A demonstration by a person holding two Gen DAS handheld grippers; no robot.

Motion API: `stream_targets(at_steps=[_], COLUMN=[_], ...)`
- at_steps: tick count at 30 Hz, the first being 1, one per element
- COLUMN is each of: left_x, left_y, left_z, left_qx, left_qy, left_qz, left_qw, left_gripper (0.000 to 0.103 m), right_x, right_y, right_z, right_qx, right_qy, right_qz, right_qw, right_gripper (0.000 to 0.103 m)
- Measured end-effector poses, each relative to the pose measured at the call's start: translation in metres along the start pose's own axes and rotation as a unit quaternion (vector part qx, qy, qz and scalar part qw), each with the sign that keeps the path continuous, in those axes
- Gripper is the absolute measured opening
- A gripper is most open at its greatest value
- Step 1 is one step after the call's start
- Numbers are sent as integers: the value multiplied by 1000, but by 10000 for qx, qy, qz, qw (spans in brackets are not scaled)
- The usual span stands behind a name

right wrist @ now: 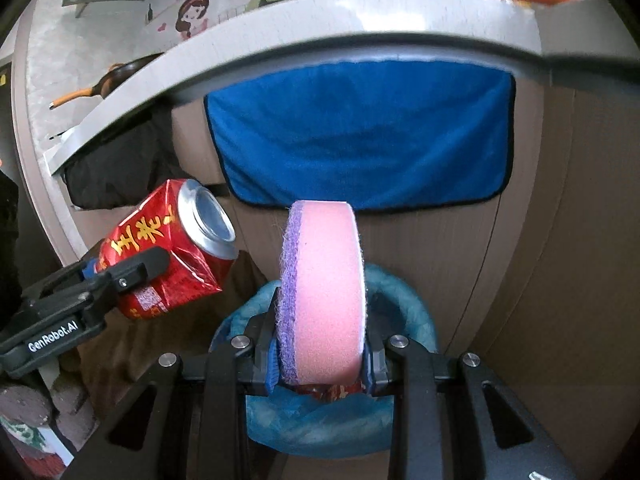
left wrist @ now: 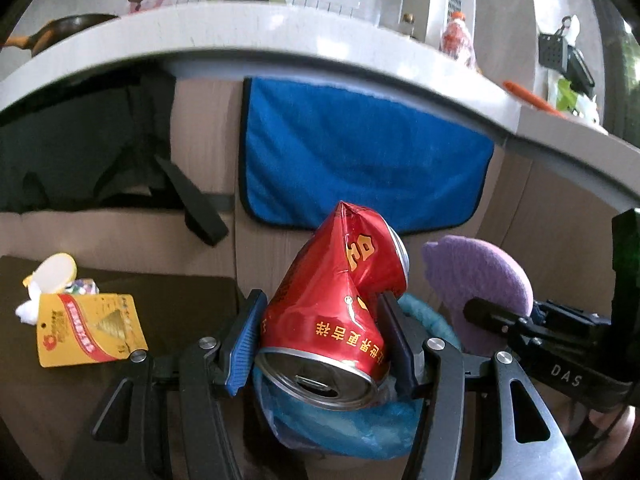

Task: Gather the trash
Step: 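Carry the red can and purple sponge over the blue bin and release both, then move both grippers back over the white tissue and yellow snack bag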

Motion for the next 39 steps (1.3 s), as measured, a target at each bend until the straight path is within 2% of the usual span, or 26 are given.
stream_targets(at_steps=[9,20,24,26,27,28,29,30,31,39], left_x=[-1,-3,-5,-7,-8,-10,-14,-18,-21,-55], left_y=[27,36,32,31,30,29,27,26,23,9], left_z=[38,63,67,69,69,69,68,66,64,19], left_qx=[-444,-654,-570,-628,-667,-712,-738,-744,-737,-424], left_qy=[40,58,258,446,507,567,586,602,613,287], left_qz=[-3,-30,-68,-104,-137,-206,-280,-383,-451,-625], left_qw=[9990,9978,9980,9970,9964,9956,9952,9947,9944,9967], left_gripper=[57,57,58,58,59,61,69,76,78,78], right_x=[9,23,25,26,27,27,27,27,27,10], right_y=[9,15,16,17,17,17,17,16,15,5], right_z=[28,52,56,55,54,53,51,47,43,19], right_qx=[-185,-349,-359,-343,-321,-285,-238,-167,-109,47], right_qy=[-45,-88,-90,-94,-62,8,59,93,105,136], right_qz=[214,377,411,461,469,473,480,494,508,405], right_qw=[9996,9986,9985,9983,9984,9985,9985,9986,9986,9991], right_gripper=[28,28,28,32,38,49,61,63,63,63])
Point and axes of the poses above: each gripper's, at about its wrist camera, not at the fingertips, and z roughly the way its jaws point, x to its right, y to its underside, the point moved 3 cm from there along z, roughly the way its jaws point, and after that the axes turned 2 degrees about z, right-handed, at the moved point
